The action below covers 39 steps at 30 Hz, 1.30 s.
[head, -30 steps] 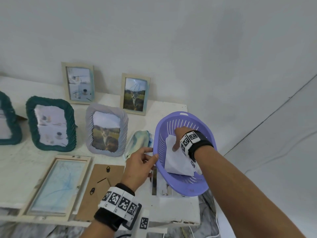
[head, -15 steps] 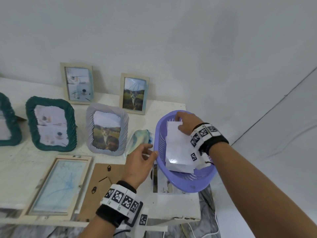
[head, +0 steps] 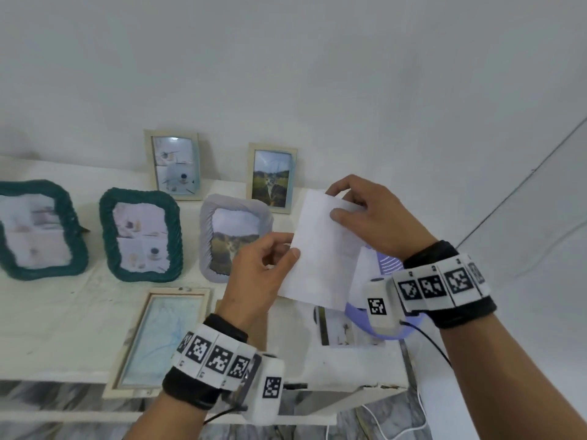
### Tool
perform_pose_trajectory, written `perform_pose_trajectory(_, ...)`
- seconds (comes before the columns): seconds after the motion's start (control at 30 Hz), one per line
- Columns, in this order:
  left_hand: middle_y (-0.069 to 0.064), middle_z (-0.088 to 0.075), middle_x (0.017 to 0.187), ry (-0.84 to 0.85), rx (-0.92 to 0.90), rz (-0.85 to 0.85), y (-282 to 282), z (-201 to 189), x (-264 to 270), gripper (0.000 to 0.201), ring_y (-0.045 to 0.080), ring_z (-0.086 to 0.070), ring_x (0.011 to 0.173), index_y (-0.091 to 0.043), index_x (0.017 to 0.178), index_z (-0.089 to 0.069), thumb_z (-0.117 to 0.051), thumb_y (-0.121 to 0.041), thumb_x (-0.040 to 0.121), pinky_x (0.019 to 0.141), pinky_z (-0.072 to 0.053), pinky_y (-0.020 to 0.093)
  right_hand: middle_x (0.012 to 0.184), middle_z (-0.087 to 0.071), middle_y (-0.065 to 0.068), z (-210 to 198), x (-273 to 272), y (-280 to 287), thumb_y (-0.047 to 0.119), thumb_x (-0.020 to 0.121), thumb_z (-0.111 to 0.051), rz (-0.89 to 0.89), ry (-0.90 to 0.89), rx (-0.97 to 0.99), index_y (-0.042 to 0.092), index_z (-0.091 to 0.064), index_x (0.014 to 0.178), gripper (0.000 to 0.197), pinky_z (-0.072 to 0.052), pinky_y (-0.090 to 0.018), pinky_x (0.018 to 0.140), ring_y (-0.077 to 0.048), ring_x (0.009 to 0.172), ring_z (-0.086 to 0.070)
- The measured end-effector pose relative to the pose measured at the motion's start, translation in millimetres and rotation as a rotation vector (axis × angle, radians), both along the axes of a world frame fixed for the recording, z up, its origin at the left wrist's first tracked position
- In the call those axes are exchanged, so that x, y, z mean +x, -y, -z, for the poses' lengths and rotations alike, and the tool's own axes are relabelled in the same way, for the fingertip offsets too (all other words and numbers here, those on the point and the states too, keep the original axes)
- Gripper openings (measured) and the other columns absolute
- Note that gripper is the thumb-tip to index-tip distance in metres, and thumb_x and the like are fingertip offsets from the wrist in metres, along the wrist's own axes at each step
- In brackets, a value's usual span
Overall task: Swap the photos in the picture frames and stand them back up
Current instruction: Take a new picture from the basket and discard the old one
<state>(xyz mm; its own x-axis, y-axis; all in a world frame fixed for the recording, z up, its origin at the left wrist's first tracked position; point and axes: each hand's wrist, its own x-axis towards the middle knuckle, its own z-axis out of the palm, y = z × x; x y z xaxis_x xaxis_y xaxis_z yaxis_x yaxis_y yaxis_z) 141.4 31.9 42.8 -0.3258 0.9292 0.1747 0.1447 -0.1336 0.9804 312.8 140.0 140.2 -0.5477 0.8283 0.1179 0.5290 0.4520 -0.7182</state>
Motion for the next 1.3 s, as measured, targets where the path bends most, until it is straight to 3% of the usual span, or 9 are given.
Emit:
perform_pose_trajectory(0.13,0.005,-0.074,0.095,0.069,-0.021,-0.012,31.5,3.2,-46.0,0.017,0.023,-0.07,0.091,-0.016,0.107,-0.069,-0.066,-0.012,0.091,0.078,-0.058,0.04,0.106,-0.062,0.002,40.8,-35.7,34.0,0.025,0.091,-0.063,0.182,-0.251,-0.049,0.031,-0.051,0.124,0.036,-0.052,-0.026,0.079,-0.013,0.095,-0.061)
perform_pose_trajectory(0.27,0.009,-0.074,0.091,0.103,-0.064,-0.079,60.2,16.6,-95.7,0.016,0.017,-0.069,0.084,-0.02,0.1,-0.068,-0.065,-0.008,0.09,0.066,-0.053,0.023,0.096,-0.069,-0.011,88.9,-80.6,82.7,0.013,0.094,-0.06,0.272,-0.472,-0.399,0.016,-0.059,0.112,0.019,-0.06,-0.039,0.068,-0.029,0.087,-0.068)
perform_pose_trajectory(0.37,0.009,-0.073,0.089,0.087,-0.125,-0.081,79.4,34.2,-129.1,0.015,0.023,-0.07,0.087,-0.017,0.103,-0.068,-0.066,-0.01,0.089,0.071,-0.057,0.031,0.093,-0.072,-0.011,120.6,-111.3,116.2,0.007,0.095,-0.056,0.247,-0.504,-0.501,0.009,-0.059,0.105,0.011,-0.059,-0.038,0.066,-0.027,0.089,-0.069)
perform_pose_trajectory(0.5,0.0,-0.074,0.084,-0.016,-0.228,-0.1,106.2,63.1,-172.3,0.011,0.017,-0.07,0.082,-0.02,0.101,-0.07,-0.066,-0.015,0.091,0.065,-0.053,0.024,0.09,-0.074,-0.007,149.6,-138.9,143.4,0.003,0.095,-0.054,0.254,-0.493,-0.553,0.011,-0.061,0.104,0.013,-0.059,-0.037,0.067,-0.022,0.086,-0.07)
perform_pose_trajectory(0.63,-0.012,-0.071,0.094,-0.283,-0.285,-0.208,129.7,94.4,-212.3,0.013,0.001,-0.064,0.086,-0.024,0.102,-0.07,-0.066,-0.018,0.091,0.076,-0.05,0.015,0.092,-0.073,-0.004,172.2,-154.4,158.5,0.007,0.094,-0.058,0.26,-0.326,-0.501,0.014,-0.063,0.105,0.015,-0.058,-0.043,0.076,-0.022,0.089,-0.069)
perform_pose_trajectory(0.83,-0.018,-0.061,0.121,-0.411,-0.254,-0.088,145.4,130.2,-233.0,0.037,0.006,-0.051,0.114,-0.032,0.122,-0.06,-0.052,-0.047,0.09,0.1,-0.039,0.03,0.071,-0.067,0.003,193.9,-167.8,170.1,0.041,0.079,-0.056,0.265,-0.013,-0.365,0.035,-0.064,0.096,0.02,-0.055,-0.049,0.072,-0.017,0.069,-0.064)
perform_pose_trajectory(1.0,-0.02,-0.06,0.121,-0.623,-0.216,-0.062,146.1,144.7,-231.8,0.044,0.007,-0.046,0.115,-0.033,0.123,-0.061,-0.043,-0.052,0.087,0.096,-0.027,0.03,0.072,-0.06,0.013,185.4,-179.4,175.9,0.038,0.09,-0.056,0.313,0.248,-0.241,0.03,-0.061,0.113,0.025,-0.052,-0.029,0.067,-0.005,0.062,-0.059)
perform_pose_trajectory(1.13,-0.019,-0.059,0.122,-0.646,-0.206,-0.051,145.9,148.3,-234.0,0.046,0.004,-0.041,0.114,-0.033,0.125,-0.06,-0.042,-0.049,0.086,0.095,-0.024,0.028,0.077,-0.063,0.013,183.6,-188.1,181.0,0.045,0.089,-0.055,0.325,0.385,-0.154,0.031,-0.058,0.116,0.031,-0.052,-0.029,0.069,-0.008,0.073,-0.06)
perform_pose_trajectory(1.3,-0.02,-0.059,0.122,-0.65,-0.204,-0.048,145.5,150.2,-234.4,0.047,0.005,-0.043,0.114,-0.033,0.124,-0.06,-0.041,-0.048,0.084,0.094,-0.023,0.026,0.11,-0.06,-0.002,186.2,-202.2,188.7,0.039,0.092,-0.056,0.321,0.461,-0.101,0.019,-0.052,0.125,0.039,-0.042,-0.028,0.072,-0.019,0.092,-0.059)
